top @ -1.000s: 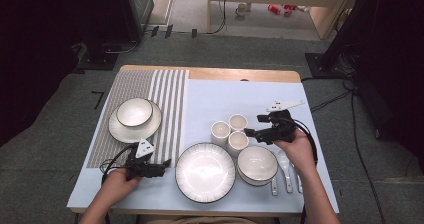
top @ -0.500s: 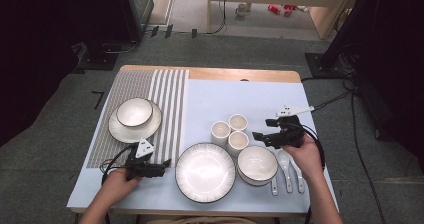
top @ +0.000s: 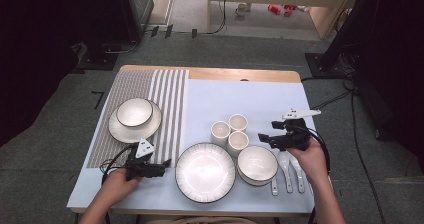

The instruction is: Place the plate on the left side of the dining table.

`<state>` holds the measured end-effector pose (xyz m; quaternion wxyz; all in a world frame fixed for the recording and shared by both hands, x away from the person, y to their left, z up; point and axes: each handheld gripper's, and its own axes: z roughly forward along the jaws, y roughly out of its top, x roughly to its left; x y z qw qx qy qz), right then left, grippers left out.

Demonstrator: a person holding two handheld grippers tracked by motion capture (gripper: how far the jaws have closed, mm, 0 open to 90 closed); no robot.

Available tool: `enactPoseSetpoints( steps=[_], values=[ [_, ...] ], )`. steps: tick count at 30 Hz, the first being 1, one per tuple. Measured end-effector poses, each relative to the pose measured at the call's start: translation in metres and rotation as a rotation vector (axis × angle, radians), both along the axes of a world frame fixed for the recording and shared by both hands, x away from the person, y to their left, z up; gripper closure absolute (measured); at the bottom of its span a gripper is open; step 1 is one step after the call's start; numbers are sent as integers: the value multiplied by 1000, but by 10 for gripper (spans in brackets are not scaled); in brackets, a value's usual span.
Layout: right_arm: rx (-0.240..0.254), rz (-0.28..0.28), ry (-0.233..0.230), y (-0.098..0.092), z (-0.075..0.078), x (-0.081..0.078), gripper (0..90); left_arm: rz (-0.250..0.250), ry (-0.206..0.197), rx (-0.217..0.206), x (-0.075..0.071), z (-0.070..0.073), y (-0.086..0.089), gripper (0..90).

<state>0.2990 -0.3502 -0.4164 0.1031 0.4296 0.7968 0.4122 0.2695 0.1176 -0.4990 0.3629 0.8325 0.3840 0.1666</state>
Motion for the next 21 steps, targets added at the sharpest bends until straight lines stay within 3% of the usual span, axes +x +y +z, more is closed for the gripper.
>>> enactPoseSetpoints(
  steps=[6,14,21],
  values=[
    [-8,-12,-3,-2,-4,-1,219,0,0,1,0,0,0,145],
    [20,-39,7,-8,-9,-4,217,0,0,1,0,0,0,145],
    [24,-23,-4,-15,-15,-8,203,0,0,2,0,0,0,145]
  ],
)
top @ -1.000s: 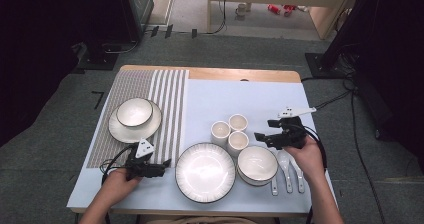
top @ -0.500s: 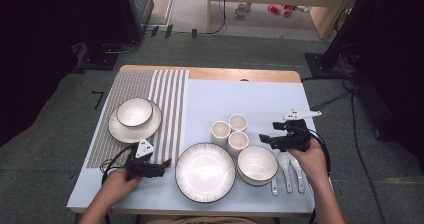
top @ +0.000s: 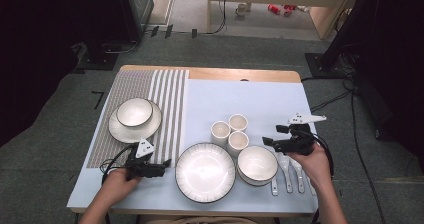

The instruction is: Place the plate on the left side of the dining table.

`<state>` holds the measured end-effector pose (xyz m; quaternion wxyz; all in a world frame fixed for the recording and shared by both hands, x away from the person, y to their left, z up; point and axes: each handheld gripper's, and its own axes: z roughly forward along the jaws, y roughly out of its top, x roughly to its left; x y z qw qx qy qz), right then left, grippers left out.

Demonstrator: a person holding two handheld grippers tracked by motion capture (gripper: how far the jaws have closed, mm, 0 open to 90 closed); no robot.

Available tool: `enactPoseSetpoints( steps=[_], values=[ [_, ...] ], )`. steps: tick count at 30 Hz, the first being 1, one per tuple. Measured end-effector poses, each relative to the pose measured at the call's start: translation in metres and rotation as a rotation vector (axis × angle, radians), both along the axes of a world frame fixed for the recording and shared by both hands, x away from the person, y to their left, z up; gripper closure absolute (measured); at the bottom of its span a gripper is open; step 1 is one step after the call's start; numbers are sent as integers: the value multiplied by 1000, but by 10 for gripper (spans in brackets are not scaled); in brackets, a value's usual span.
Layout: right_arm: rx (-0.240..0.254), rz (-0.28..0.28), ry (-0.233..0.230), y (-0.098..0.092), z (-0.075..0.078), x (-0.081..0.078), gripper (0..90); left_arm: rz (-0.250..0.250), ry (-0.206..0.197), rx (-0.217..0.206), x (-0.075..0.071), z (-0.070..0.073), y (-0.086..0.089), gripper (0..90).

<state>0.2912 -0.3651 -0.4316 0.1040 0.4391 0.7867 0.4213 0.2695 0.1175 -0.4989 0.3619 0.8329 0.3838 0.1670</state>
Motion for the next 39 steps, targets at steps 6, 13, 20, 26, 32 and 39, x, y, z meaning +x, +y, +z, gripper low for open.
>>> enactPoseSetpoints(
  steps=[6,13,20,26,32,39],
  values=[
    [-17,-36,-16,-4,-6,-1,200,0,0,0,0,0,0,145],
    [-19,-52,-9,-8,-13,-2,231,0,0,0,0,0,0,145],
    [-25,-76,-9,-12,-18,-7,298,-1,0,1,0,0,0,145],
    [1,-88,2,-20,-21,-10,369,-1,0,2,0,0,0,145],
    [0,-115,-4,-26,-23,-14,428,-1,-1,4,0,0,0,145],
    [-8,-151,-13,-28,-24,-16,444,4,-1,3,0,0,0,145]
  ],
)
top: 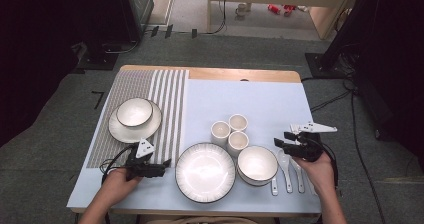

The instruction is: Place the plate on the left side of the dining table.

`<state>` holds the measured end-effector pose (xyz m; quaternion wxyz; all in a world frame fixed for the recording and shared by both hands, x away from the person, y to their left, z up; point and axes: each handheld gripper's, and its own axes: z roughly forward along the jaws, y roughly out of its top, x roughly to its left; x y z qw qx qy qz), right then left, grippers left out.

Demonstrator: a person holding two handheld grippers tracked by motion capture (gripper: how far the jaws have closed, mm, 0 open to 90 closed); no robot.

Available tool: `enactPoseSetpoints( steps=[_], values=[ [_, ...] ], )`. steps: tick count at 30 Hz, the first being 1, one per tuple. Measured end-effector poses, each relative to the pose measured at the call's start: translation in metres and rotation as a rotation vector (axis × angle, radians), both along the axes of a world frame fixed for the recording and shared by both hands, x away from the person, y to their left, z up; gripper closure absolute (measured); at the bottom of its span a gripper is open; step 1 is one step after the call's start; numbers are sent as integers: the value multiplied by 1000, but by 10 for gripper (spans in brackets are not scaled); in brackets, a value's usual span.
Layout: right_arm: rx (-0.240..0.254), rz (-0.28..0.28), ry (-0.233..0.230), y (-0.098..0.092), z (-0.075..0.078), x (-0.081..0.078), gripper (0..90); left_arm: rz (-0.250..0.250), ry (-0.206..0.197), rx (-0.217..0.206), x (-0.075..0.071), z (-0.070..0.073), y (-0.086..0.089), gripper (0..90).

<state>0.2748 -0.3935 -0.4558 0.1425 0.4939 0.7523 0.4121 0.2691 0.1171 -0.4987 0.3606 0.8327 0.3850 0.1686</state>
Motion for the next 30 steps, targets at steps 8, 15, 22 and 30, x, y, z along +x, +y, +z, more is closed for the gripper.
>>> enactPoseSetpoints(
  steps=[8,15,22,30],
  values=[
    [-12,-14,-3,-9,-1,-6,524,2,0,0,0,0,0,145],
    [-2,-45,10,-18,-3,-7,525,2,0,0,0,0,0,145],
    [-40,-80,-6,-22,-5,-12,545,2,0,0,0,0,0,145],
    [-46,-82,6,-28,-9,-22,583,6,0,1,-1,0,0,145]
  ],
)
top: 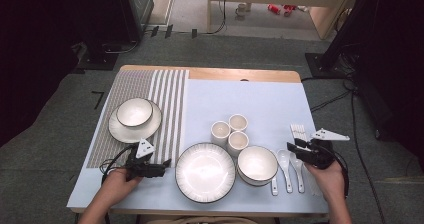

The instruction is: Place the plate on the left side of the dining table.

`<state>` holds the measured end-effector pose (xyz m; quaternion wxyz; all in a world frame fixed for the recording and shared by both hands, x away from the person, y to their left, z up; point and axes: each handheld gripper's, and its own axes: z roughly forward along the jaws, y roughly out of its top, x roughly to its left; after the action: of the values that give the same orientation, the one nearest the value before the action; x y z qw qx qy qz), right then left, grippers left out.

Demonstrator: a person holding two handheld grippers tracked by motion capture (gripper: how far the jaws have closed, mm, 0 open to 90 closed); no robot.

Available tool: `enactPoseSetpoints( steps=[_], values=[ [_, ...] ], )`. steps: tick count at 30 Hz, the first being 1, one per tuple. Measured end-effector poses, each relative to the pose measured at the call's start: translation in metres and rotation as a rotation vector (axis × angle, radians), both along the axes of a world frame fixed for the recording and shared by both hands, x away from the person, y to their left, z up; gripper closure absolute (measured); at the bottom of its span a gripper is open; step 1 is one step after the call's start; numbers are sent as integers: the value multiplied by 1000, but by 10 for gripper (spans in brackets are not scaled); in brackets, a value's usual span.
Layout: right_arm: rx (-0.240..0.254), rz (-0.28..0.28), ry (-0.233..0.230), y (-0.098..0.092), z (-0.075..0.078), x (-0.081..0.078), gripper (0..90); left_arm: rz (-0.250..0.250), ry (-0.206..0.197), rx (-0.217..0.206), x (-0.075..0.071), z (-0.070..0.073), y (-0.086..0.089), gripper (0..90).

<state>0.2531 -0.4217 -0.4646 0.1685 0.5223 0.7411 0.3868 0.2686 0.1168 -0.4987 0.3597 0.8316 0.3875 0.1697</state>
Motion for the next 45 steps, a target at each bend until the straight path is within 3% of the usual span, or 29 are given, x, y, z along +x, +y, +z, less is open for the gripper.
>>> enactPoseSetpoints(
  steps=[5,27,45],
  values=[
    [3,-3,26,-4,-6,-3,595,1,0,-3,0,0,0,145],
    [5,-66,26,-20,-11,-14,631,1,1,-6,0,0,0,144],
    [16,-57,77,-24,-17,-11,665,1,1,-6,0,0,0,144]
  ],
)
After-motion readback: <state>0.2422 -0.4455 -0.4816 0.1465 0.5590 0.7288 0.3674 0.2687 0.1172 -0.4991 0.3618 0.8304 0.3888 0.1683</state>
